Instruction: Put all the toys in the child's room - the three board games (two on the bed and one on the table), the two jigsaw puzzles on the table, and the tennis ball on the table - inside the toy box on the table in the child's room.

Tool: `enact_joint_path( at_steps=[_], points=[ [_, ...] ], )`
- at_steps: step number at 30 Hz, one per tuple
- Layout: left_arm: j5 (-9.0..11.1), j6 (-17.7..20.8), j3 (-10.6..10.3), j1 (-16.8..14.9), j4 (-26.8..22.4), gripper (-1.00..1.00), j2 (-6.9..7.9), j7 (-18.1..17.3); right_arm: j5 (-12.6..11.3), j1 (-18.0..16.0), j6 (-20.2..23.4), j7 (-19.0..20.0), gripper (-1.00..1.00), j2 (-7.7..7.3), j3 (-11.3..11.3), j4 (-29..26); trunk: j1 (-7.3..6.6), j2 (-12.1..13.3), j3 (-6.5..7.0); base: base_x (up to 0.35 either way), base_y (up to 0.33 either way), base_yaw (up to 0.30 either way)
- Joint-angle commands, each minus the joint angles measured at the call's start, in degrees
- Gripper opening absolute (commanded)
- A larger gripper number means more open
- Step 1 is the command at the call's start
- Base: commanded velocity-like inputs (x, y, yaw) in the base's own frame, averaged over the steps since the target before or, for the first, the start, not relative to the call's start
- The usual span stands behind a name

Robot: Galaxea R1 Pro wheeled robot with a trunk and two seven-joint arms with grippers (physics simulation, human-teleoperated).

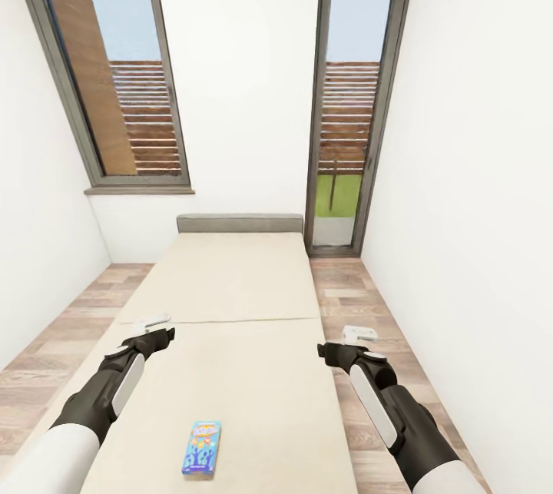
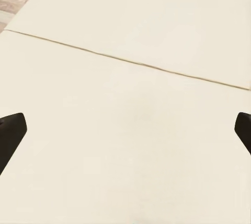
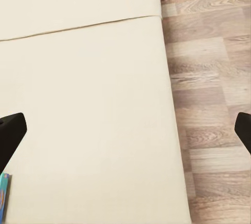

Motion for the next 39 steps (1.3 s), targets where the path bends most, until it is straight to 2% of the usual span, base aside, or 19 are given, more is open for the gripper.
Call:
enact_joint_path(
  at_steps=[1, 12, 36, 39],
  points=[
    [0.6, 0.3, -0.1, 0.0, -0.1, 1.00, 0.02, 0.3, -0.6, -0.1, 0.1, -0.6, 1.00, -0.05, 0.1, -0.1, 0.05, -0.1, -0.14, 0.066, 0.000, 0.000],
    [0.6, 0.2, -0.1, 0.0, -0.1, 1.00, -0.60, 0.3, -0.6, -0.1, 0.1, -0.6, 1.00, -0.08, 0.1, -0.1, 0.05, -0.1, -0.14, 0.018, 0.000, 0.000],
    [0.6, 0.5, -0.2, 0.0, -0.1, 1.00, -0.77, 0.3, -0.5, -0.1, 0.0, -0.6, 1.00, -0.07, 0.1, -0.4, 0.05, -0.1, -0.14, 0.015, 0.027, 0.000],
    [0.7, 1.5, -0.6, 0.0, -0.1, 1.00, -0.73, 0.3, -0.5, -0.1, -0.2, -0.6, 1.00, -0.05, 0.1, -0.4, 0.05, -0.1, -0.14, 0.000, 0.000, 0.000]
  ],
)
